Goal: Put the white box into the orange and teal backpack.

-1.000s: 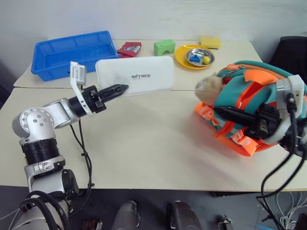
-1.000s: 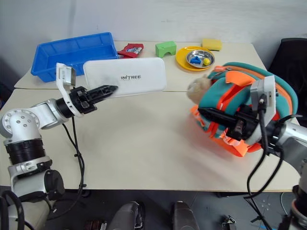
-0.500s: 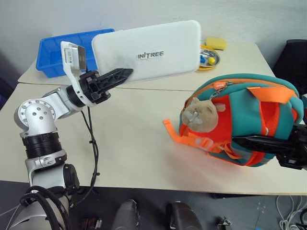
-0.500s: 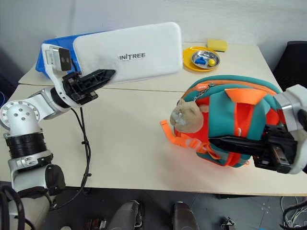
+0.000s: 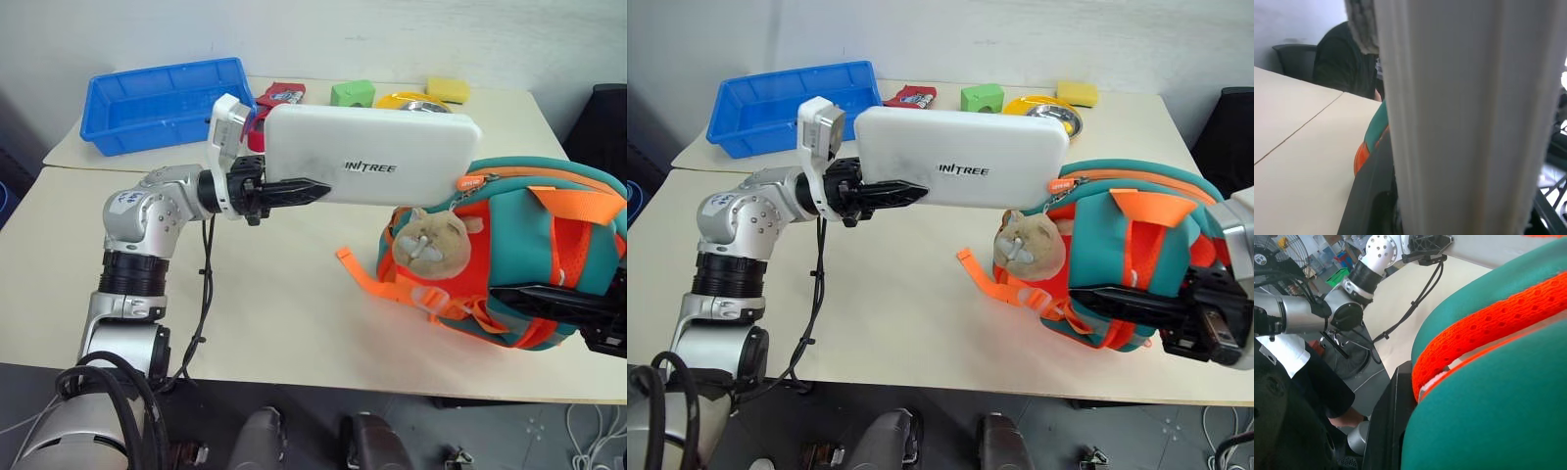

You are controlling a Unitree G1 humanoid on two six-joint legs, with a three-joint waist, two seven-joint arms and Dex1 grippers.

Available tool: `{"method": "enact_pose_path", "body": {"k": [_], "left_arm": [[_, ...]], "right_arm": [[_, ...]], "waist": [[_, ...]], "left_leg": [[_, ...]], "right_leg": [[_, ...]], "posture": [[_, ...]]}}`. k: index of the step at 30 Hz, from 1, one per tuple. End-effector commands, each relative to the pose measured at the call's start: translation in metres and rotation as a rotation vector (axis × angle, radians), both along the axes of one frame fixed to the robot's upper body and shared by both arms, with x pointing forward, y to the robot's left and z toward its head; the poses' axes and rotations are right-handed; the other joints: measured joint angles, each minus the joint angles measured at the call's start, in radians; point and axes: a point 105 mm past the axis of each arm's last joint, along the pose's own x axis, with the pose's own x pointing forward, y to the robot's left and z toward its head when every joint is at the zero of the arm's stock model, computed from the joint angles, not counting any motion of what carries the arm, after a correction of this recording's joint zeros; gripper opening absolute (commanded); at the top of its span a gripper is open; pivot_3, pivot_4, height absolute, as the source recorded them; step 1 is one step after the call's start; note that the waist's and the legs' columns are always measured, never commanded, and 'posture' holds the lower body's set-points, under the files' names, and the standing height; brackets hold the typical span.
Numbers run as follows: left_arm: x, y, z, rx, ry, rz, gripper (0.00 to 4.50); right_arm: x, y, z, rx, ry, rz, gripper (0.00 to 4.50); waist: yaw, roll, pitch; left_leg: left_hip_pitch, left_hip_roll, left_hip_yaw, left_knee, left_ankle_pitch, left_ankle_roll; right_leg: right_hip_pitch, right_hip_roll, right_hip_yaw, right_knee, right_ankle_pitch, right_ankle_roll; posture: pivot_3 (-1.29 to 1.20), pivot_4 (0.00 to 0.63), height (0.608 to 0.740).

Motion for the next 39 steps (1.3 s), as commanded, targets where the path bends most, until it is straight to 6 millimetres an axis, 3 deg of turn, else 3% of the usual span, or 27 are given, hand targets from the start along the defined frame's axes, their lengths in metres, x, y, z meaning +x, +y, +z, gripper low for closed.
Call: {"method": "enact_pose_path", "body": {"k": [1,5,8,13,21,25,30,36,39], "left_arm": [[0.000,-0.005,0.000,0.086,-0.107,-0.045,1.43],[0.013,-0.003,0.016,0.094,-0.177,-0.028,1.43],[0.016,-0.001,0.035,0.039,-0.155,-0.037,1.43],[0.018,-0.001,0.050,-0.040,-0.120,-0.043,1.43],[0.016,-0.013,0.023,0.060,-0.180,-0.084,1.43],[0.013,-0.020,0.010,0.130,-0.242,-0.125,1.43],[0.012,-0.019,0.015,0.133,-0.264,-0.135,1.43],[0.016,-0.021,0.001,0.211,-0.339,-0.128,1.43],[0.022,-0.025,0.006,0.209,-0.370,-0.101,1.43]], "right_arm": [[-0.008,0.001,0.008,0.013,-0.058,0.017,0.05],[-0.010,0.001,0.006,0.010,-0.058,0.014,0.05],[-0.011,0.000,0.006,0.012,-0.063,0.008,0.05],[-0.015,0.000,0.005,0.014,-0.069,0.006,0.05],[-0.016,-0.001,0.005,0.014,-0.079,0.000,0.05],[0.000,-0.007,0.000,-0.016,-0.095,-0.080,0.05],[0.004,-0.009,-0.003,-0.016,-0.090,-0.091,0.05],[0.006,-0.010,-0.002,-0.011,-0.097,-0.113,0.05],[0.007,-0.007,-0.005,-0.028,-0.094,-0.109,0.05]], "waist": [[0.000,0.000,0.000],[0.004,0.000,0.000],[0.008,0.000,0.000],[0.009,0.000,0.000],[0.009,-0.001,0.001],[0.013,-0.001,0.001],[0.017,-0.001,0.001],[0.018,-0.001,0.001],[0.018,-0.001,0.001]], "left_leg": [[0.000,0.000,0.000,0.000,0.000,0.000],[0.000,0.000,-0.001,0.001,-0.002,0.005],[-0.001,0.000,-0.001,0.001,-0.003,0.006],[-0.001,0.000,-0.001,0.000,-0.003,0.006],[-0.002,0.000,-0.001,0.002,-0.002,0.006],[-0.002,0.000,-0.001,0.002,-0.002,0.006],[-0.002,0.000,-0.001,0.002,-0.002,0.006],[-0.002,0.000,-0.001,0.003,-0.002,0.006],[-0.002,0.000,-0.001,0.003,-0.002,0.006]], "right_leg": [[0.000,0.000,0.000,0.000,0.000,0.000],[0.000,0.000,0.000,0.000,0.000,0.000],[0.000,0.000,-0.001,0.000,0.000,0.001],[-0.001,0.000,-0.001,0.000,0.000,0.001],[-0.001,0.000,0.000,0.001,0.000,0.001],[-0.001,0.000,0.000,0.001,0.000,0.001],[-0.001,0.000,0.000,0.001,0.001,0.001],[-0.001,0.000,-0.001,0.002,0.001,0.001],[-0.001,0.000,-0.001,0.002,0.001,0.001]], "posture": [[0.00,0.150,0.740],[0.00,0.150,0.740],[0.00,0.150,0.740],[0.00,0.150,0.740],[0.00,0.150,0.740],[0.00,0.150,0.740],[0.00,0.150,0.740],[0.00,0.150,0.740],[0.00,0.150,0.740]]}}
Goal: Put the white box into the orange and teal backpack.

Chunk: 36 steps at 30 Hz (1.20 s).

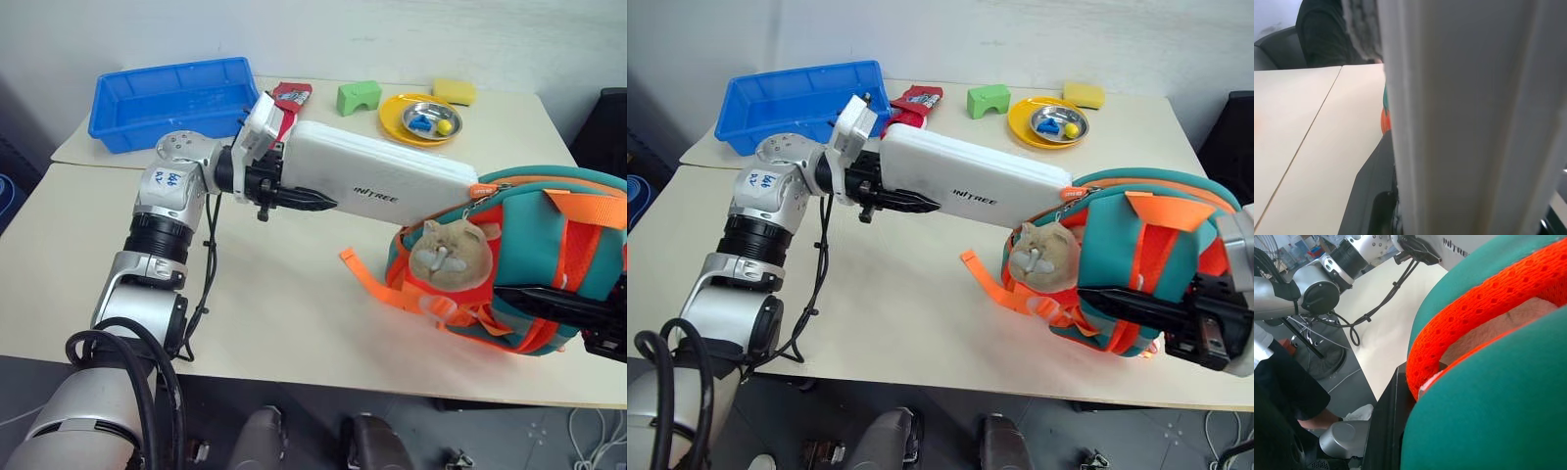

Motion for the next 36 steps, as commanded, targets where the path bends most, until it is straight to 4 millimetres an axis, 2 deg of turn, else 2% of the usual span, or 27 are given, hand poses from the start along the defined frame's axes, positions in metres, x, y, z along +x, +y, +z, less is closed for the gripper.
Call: {"method": "enact_pose_path", "body": {"k": [1,5,10,13,18,26,32,36], "left_arm": [[0.000,-0.009,0.011,0.017,-0.063,-0.033,1.43],[0.000,-0.012,0.005,0.067,-0.092,-0.056,1.43],[-0.004,-0.040,0.010,0.007,-0.076,-0.103,1.43],[-0.002,-0.065,0.010,-0.036,-0.107,-0.079,1.43],[-0.004,-0.080,0.006,-0.042,-0.147,-0.077,1.43],[0.002,-0.060,0.011,-0.039,-0.104,-0.058,1.43],[0.000,-0.014,0.036,-0.066,0.019,-0.074,1.43],[-0.004,-0.004,0.042,-0.065,0.070,-0.097,1.43]], "right_arm": [[0.001,0.002,0.004,0.005,-0.042,0.004,0.05],[0.001,0.003,0.006,0.014,-0.044,0.006,0.05],[0.001,0.008,0.003,0.013,-0.045,0.016,0.05],[0.002,0.011,0.003,0.013,-0.049,0.025,0.05],[0.003,0.016,0.002,0.017,-0.050,0.031,0.05],[0.002,0.017,-0.001,0.006,-0.043,0.038,0.05],[-0.009,0.018,0.011,-0.004,-0.056,0.084,0.05],[-0.011,0.018,0.016,-0.006,-0.060,0.089,0.05]], "waist": [[0.000,0.000,0.000],[0.000,0.000,0.000],[0.003,0.000,0.000],[0.003,0.000,0.000],[0.001,0.000,0.000],[-0.002,0.000,0.000],[-0.009,0.000,0.000],[-0.010,0.000,0.000]], "left_leg": [[0.000,0.000,0.000,0.000,0.000,0.000],[0.000,0.000,0.000,0.000,0.000,0.000],[0.000,0.000,0.000,0.001,0.000,0.000],[-0.001,-0.001,0.000,0.001,0.000,0.001],[-0.002,-0.001,0.000,0.002,0.000,0.001],[-0.001,-0.001,0.001,0.001,0.001,0.000],[-0.001,0.000,0.001,0.001,0.001,0.000],[-0.001,0.000,0.000,0.001,0.001,0.000]], "right_leg": [[0.000,0.000,0.000,0.000,0.000,0.000],[0.000,0.000,0.000,0.000,0.000,0.000],[0.000,0.000,0.000,0.000,0.000,0.001],[0.000,0.000,0.000,0.000,0.001,0.001],[-0.001,0.000,0.000,0.000,0.001,0.003],[-0.001,0.000,0.001,0.001,0.001,0.003],[-0.002,0.001,0.001,0.002,0.001,0.003],[-0.002,0.001,0.000,0.002,0.001,0.003]], "posture": [[0.00,0.150,0.740],[0.00,0.150,0.740],[0.00,0.150,0.740],[0.00,0.150,0.740],[0.00,0.150,0.740],[0.00,0.150,0.740],[0.00,0.150,0.740],[0.00,0.150,0.740]]}}
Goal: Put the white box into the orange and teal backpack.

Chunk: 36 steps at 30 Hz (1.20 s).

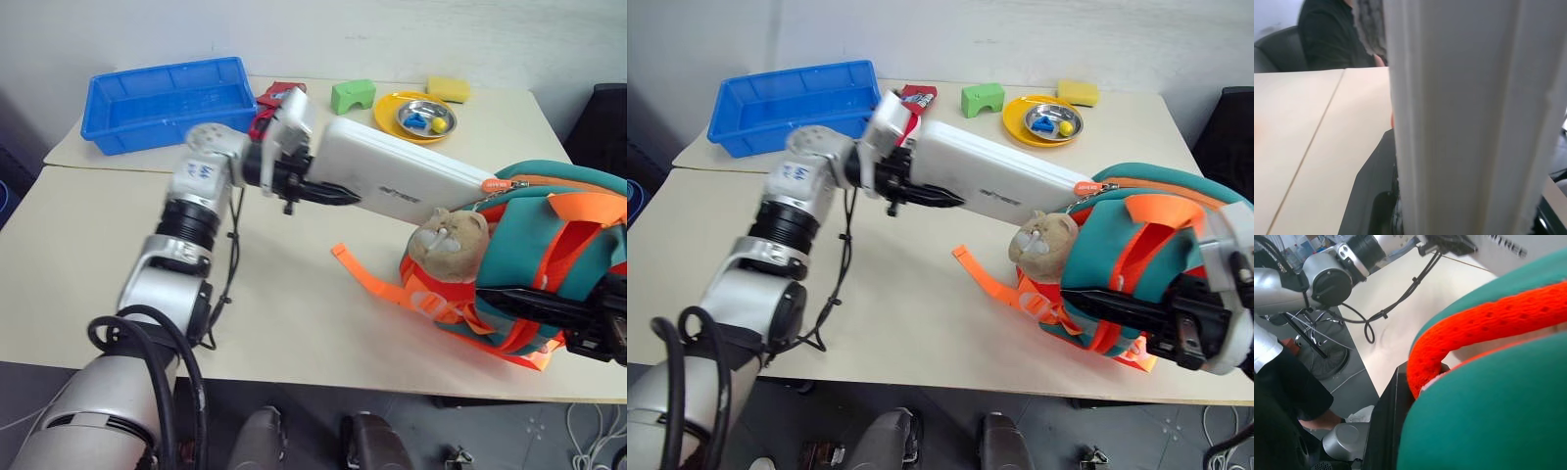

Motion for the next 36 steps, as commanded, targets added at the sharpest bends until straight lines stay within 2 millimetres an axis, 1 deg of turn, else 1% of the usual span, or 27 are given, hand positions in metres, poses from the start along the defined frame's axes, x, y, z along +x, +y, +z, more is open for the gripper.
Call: {"method": "enact_pose_path", "body": {"k": [1,3,5,8,10,12,14,18,22,24,29,31,34,36], "left_arm": [[-0.018,-0.003,0.015,-0.023,-0.004,-0.146,1.43],[-0.018,-0.011,0.006,-0.002,-0.020,-0.156,1.43],[-0.020,-0.021,0.001,-0.001,-0.024,-0.176,1.43],[-0.023,-0.031,0.005,-0.035,-0.006,-0.208,1.43],[-0.024,-0.032,0.011,-0.056,0.012,-0.223,1.43],[-0.027,-0.033,0.012,-0.058,0.032,-0.245,1.43],[-0.029,-0.034,0.007,-0.032,0.039,-0.261,1.43],[-0.031,-0.039,-0.010,0.053,0.010,-0.282,1.43],[-0.023,-0.041,-0.027,0.165,-0.098,-0.260,1.43],[-0.017,-0.043,-0.031,0.202,-0.153,-0.235,1.43],[-0.007,-0.046,-0.032,0.248,-0.243,-0.195,1.43],[-0.007,-0.048,-0.031,0.248,-0.252,-0.199,1.43],[-0.016,-0.062,-0.018,0.179,-0.192,-0.264,1.43],[-0.022,-0.077,-0.023,0.159,-0.173,-0.308,1.43]], "right_arm": [[-0.008,0.004,0.010,-0.002,-0.037,0.034,0.05],[-0.007,0.006,0.010,-0.003,-0.037,0.033,0.05],[-0.007,0.007,0.009,-0.003,-0.037,0.031,0.05],[-0.006,0.008,0.007,-0.001,-0.034,0.025,0.05],[-0.006,0.008,0.007,-0.001,-0.033,0.019,0.05],[-0.006,0.008,0.006,0.001,-0.032,0.009,0.05],[-0.007,0.007,0.006,0.001,-0.031,0.001,0.05],[-0.006,0.005,0.004,-0.003,-0.024,-0.012,0.05],[-0.005,0.003,0.001,-0.018,-0.014,-0.017,0.05],[-0.005,0.002,0.002,-0.019,-0.013,-0.017,0.05],[-0.003,0.001,0.001,-0.027,-0.011,-0.021,0.05],[-0.002,0.001,0.000,-0.029,-0.011,-0.022,0.05],[-0.002,0.001,-0.001,-0.030,-0.015,-0.021,0.05],[-0.001,0.003,0.000,-0.029,-0.026,-0.017,0.05]], "waist": [[0.003,0.000,0.000],[0.010,0.000,0.000],[0.013,0.000,0.000],[0.011,0.000,0.000],[0.008,0.000,0.000],[0.003,0.000,0.000],[0.003,0.000,0.000],[0.006,0.000,0.000],[0.009,0.000,0.000],[0.011,0.000,0.000],[0.010,0.000,0.000],[0.010,0.000,0.000],[0.010,0.000,0.000],[0.010,0.000,0.000]], "left_leg": [[0.000,0.000,0.000,0.000,0.000,0.000],[0.000,-0.001,0.000,0.001,0.000,0.000],[0.000,-0.001,0.000,0.002,0.000,0.000],[-0.002,-0.001,-0.001,0.003,0.000,0.001],[-0.003,-0.001,0.000,0.003,0.000,0.000],[-0.002,-0.001,0.000,0.002,0.000,0.000],[-0.002,-0.001,0.000,0.001,0.000,0.000],[-0.002,-0.001,0.000,0.002,0.000,0.000],[-0.002,-0.001,0.000,0.002,0.000,0.000],[-0.002,-0.001,0.000,0.002,0.000,0.001],[-0.002,-0.001,0.000,0.003,-0.001,0.002],[-0.002,-0.001,0.000,0.003,-0.001,0.002],[-0.002,-0.001,0.000,0.003,-0.001,0.002],[-0.002,-0.001,0.000,0.003,-0.001,0.002]], "right_leg": [[0.000,0.000,0.000,0.000,0.000,0.000],[0.001,-0.001,0.000,0.000,0.000,0.000],[0.001,-0.001,0.000,0.000,0.000,0.000],[0.000,-0.002,0.000,0.000,0.000,0.000],[0.000,-0.001,0.000,0.000,0.000,0.000],[-0.001,-0.001,0.000,0.000,0.000,0.000],[-0.001,0.000,0.000,0.001,0.000,0.000],[0.000,0.000,0.000,0.001,0.000,0.000],[0.000,-0.001,0.000,0.000,0.000,0.000],[0.000,-0.001,0.000,-0.001,0.000,0.000],[0.000,-0.001,0.000,-0.001,0.000,0.000],[0.000,-0.001,0.000,-0.001,0.000,0.000],[0.000,-0.001,0.000,0.000,0.000,0.000],[0.000,-0.001,0.000,0.000,0.000,0.000]], "posture": [[0.00,0.150,0.740],[0.00,0.150,0.740],[0.00,0.150,0.740],[0.00,0.150,0.740],[0.00,0.150,0.740],[0.00,0.150,0.740],[0.00,0.150,0.740],[0.00,0.150,0.740],[0.00,0.150,0.740],[0.00,0.150,0.740],[0.00,0.150,0.740],[0.00,0.150,0.740],[0.00,0.150,0.740],[0.00,0.150,0.740]]}}
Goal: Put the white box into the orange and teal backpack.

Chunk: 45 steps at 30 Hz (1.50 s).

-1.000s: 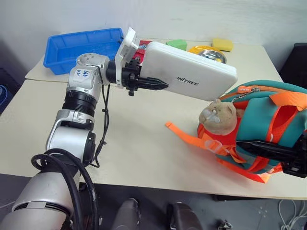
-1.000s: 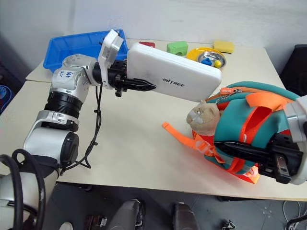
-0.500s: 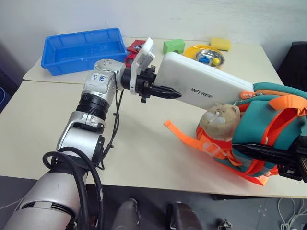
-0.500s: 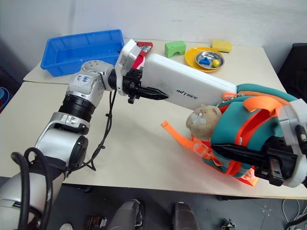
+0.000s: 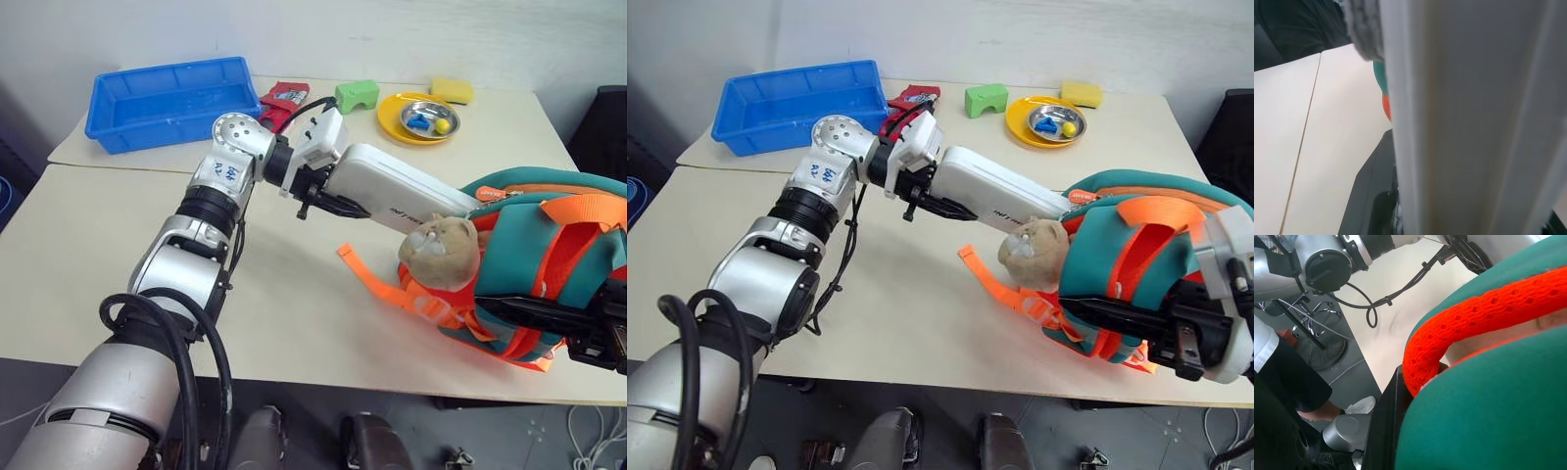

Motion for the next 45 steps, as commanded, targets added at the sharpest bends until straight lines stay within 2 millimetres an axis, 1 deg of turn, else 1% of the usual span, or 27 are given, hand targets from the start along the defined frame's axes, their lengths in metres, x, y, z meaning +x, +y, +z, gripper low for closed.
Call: {"method": "enact_pose_path", "body": {"k": [1,3,4,5,8,11,12,13,16,17,18,19,20,22,24,26,28,30,31,33,34,36,37,40,42,45], "left_arm": [[-0.021,-0.021,0.006,-0.008,0.024,-0.169,1.43],[-0.029,-0.042,-0.003,-0.026,0.060,-0.193,1.43],[-0.031,-0.047,-0.006,-0.031,0.072,-0.197,1.43],[-0.036,-0.064,-0.012,-0.050,0.096,-0.200,1.43],[-0.048,-0.100,-0.026,-0.081,0.119,-0.182,1.43],[-0.049,-0.118,-0.027,-0.125,0.170,-0.119,1.43],[-0.048,-0.120,-0.027,-0.135,0.185,-0.101,2.10],[-0.047,-0.120,-0.027,-0.139,0.194,-0.090,2.28],[-0.039,-0.106,-0.027,-0.139,0.198,-0.063,3.14],[-0.035,-0.097,-0.027,-0.135,0.195,-0.055,3.48],[-0.029,-0.083,-0.024,-0.136,0.199,-0.039,3.77],[-0.025,-0.072,-0.022,-0.137,0.202,-0.028,4.04],[-0.021,-0.050,-0.016,-0.146,0.217,-0.029,4.38],[-0.020,-0.010,-0.003,-0.160,0.254,-0.048,4.46],[-0.027,0.015,0.009,-0.164,0.289,-0.081,4.46],[-0.038,0.033,0.022,-0.172,0.312,-0.114,4.46],[-0.049,0.042,0.035,-0.188,0.315,-0.144,4.46],[-0.061,0.043,0.045,-0.213,0.320,-0.180,4.46],[-0.067,0.040,0.047,-0.219,0.315,-0.191,4.46],[-0.073,0.027,0.040,-0.210,0.263,-0.176,4.46],[-0.070,0.017,0.034,-0.205,0.207,-0.133,4.46],[-0.051,-0.003,0.017,-0.196,0.048,0.006,4.46],[-0.043,-0.009,0.014,-0.213,-0.008,0.048,4.46],[-0.030,-0.019,0.022,-0.317,-0.034,0.113,4.46],[-0.024,-0.020,0.030,-0.373,-0.030,0.140,4.46],[-0.019,-0.018,0.038,-0.409,-0.032,0.147,4.46]], "right_arm": [[0.000,0.001,0.008,0.010,-0.057,0.009,0.05],[0.001,0.004,0.009,0.018,-0.069,0.013,0.05],[0.001,0.004,0.010,0.021,-0.072,0.015,0.05],[0.001,0.007,0.009,0.021,-0.077,0.018,0.05],[0.001,0.011,0.008,0.029,-0.086,0.018,0.05],[0.001,0.011,0.006,0.040,-0.088,0.001,0.05],[0.001,0.011,0.005,0.043,-0.087,-0.006,0.00],[0.001,0.011,0.004,0.045,-0.086,-0.011,0.00],[0.000,0.012,0.001,0.049,-0.084,-0.028,0.00],[0.000,0.012,0.001,0.051,-0.084,-0.032,0.00],[0.000,0.012,0.001,0.053,-0.084,-0.036,0.00],[-0.001,0.012,0.001,0.054,-0.085,-0.038,0.00],[-0.001,0.012,0.000,0.056,-0.083,-0.043,0.00],[-0.002,0.011,-0.002,0.059,-0.078,-0.051,0.00],[-0.002,0.011,-0.003,0.059,-0.076,-0.056,0.00],[-0.001,0.011,-0.004,0.063,-0.076,-0.060,0.00],[0.000,0.011,-0.004,0.067,-0.075,-0.062,0.00],[0.001,0.012,-0.004,0.068,-0.074,-0.061,0.00],[0.001,0.012,-0.004,0.067,-0.074,-0.060,0.00],[0.002,0.012,-0.003,0.068,-0.074,-0.059,0.00],[0.002,0.012,-0.003,0.068,-0.074,-0.059,0.00],[0.001,0.012,-0.003,0.071,-0.074,-0.056,0.00],[0.000,0.013,-0.003,0.074,-0.073,-0.055,0.00],[-0.002,0.014,-0.003,0.079,-0.070,-0.054,0.00],[-0.003,0.015,-0.005,0.082,-0.067,-0.058,0.00],[-0.005,0.014,-0.006,0.084,-0.065,-0.066,0.00]], "waist": [[0.000,0.000,0.000],[0.001,0.000,0.000],[0.002,0.000,0.000],[0.002,0.000,0.000],[0.003,0.000,0.000],[0.003,0.000,0.000],[0.001,0.000,0.000],[-0.001,0.000,0.000],[-0.008,0.000,0.000],[-0.010,0.000,0.000],[-0.012,0.000,0.000],[-0.016,0.000,0.000],[-0.021,0.000,0.000],[-0.033,0.000,0.000],[-0.038,0.001,-0.001],[-0.031,0.001,-0.001],[-0.015,0.001,-0.001],[-0.004,0.001,-0.001],[0.001,0.001,-0.001],[0.002,0.001,-0.001],[0.002,0.001,-0.001],[0.004,0.001,-0.001],[0.004,0.001,-0.001],[0.001,0.001,-0.001],[-0.002,0.001,-0.001],[-0.001,0.001,-0.001]], "left_leg": [[0.000,0.000,0.000,0.000,0.000,0.000],[0.000,0.000,0.000,0.000,0.000,0.000],[0.000,0.000,0.000,0.000,0.000,0.000],[0.000,0.000,0.000,0.000,0.000,0.000],[0.000,0.000,0.000,0.001,0.001,-0.001],[-0.001,0.000,0.000,0.002,0.000,-0.001],[-0.001,0.000,0.000,0.002,0.000,-0.001],[-0.001,0.000,0.000,0.002,0.000,0.000],[0.002,0.000,0.002,-0.001,0.000,0.000],[0.004,0.000,0.002,-0.002,0.001,0.000],[0.004,0.001,0.002,-0.003,0.001,-0.001],[0.005,0.001,0.002,-0.003,0.001,-0.001],[0.005,0.002,0.002,-0.004,0.001,-0.001],[0.006,0.002,0.002,-0.005,0.003,-0.004],[0.006,0.003,0.002,-0.005,0.005,-0.008],[0.005,0.004,0.000,-0.005,0.005,-0.008],[0.004,0.003,-0.002,-0.004,0.005,-0.008],[0.003,0.000,-0.005,-0.001,0.004,-0.007],[0.003,-0.001,-0.006,0.000,0.004,-0.006],[0.003,-0.002,-0.006,0.002,0.003,-0.004],[0.003,-0.003,-0.007,0.002,0.003,-0.004],[0.005,-0.003,-0.007,0.002,0.002,-0.003],[0.007,-0.003,-0.009,0.002,0.002,-0.003],[0.007,-0.003,-0.009,0.002,0.000,0.001],[0.007,-0.003,-0.009,0.001,0.000,0.001],[0.007,-0.002,-0.009,0.000,0.001,0.000]], "right_leg": [[0.000,0.000,0.000,0.000,0.000,0.000],[0.000,0.000,0.000,0.000,0.000,0.000],[0.000,0.000,0.000,0.000,0.000,0.000],[0.000,0.000,0.000,0.000,0.000,0.000],[0.000,0.000,0.000,0.000,0.000,0.000],[0.000,0.000,0.000,0.000,0.000,0.000],[0.000,0.000,0.000,0.000,0.000,0.000],[0.000,0.000,0.000,0.000,0.000,0.000],[0.000,0.000,0.002,0.002,0.000,0.000],[0.000,0.001,0.002,0.002,0.000,0.000],[0.000,0.001,0.003,0.002,0.000,0.000],[0.000,0.001,0.003,0.002,0.000,0.000],[0.000,0.002,0.003,0.002,0.000,0.000],[0.000,0.003,0.004,0.002,0.000,0.000],[0.000,0.005,0.004,0.002,0.000,0.000],[0.000,0.004,0.003,0.002,0.000,0.000],[0.002,0.002,0.002,0.002,0.000,0.000],[0.004,0.000,0.000,0.001,0.000,0.000],[0.004,-0.001,0.000,0.001,0.000,0.000],[0.006,-0.002,0.000,-0.001,0.000,0.000],[0.007,-0.002,0.000,-0.002,0.000,0.000],[0.011,-0.002,-0.001,-0.004,0.000,0.001],[0.014,-0.002,-0.002,-0.006,0.001,0.001],[0.014,-0.001,-0.003,-0.006,0.001,0.002],[0.014,-0.001,-0.003,-0.007,0.001,0.002],[0.013,0.000,-0.003,-0.007,0.001,0.002]], "posture": [[0.00,0.150,0.740],[0.00,0.150,0.740],[0.00,0.150,0.740],[0.00,0.150,0.740],[0.00,0.150,0.740],[0.00,0.150,0.740],[0.00,0.150,0.740],[0.00,0.150,0.740],[0.00,0.150,0.740],[0.00,0.150,0.740],[0.00,0.150,0.740],[0.00,0.150,0.740],[0.00,0.150,0.740],[0.00,0.150,0.740],[0.00,0.150,0.740],[0.00,0.150,0.740],[0.00,0.150,0.740],[0.00,0.150,0.740],[0.00,0.150,0.740],[0.00,0.150,0.740],[0.00,0.150,0.740],[0.00,0.150,0.740],[0.00,0.150,0.740],[0.00,0.150,0.740],[0.00,0.150,0.740],[0.00,0.150,0.740]]}}
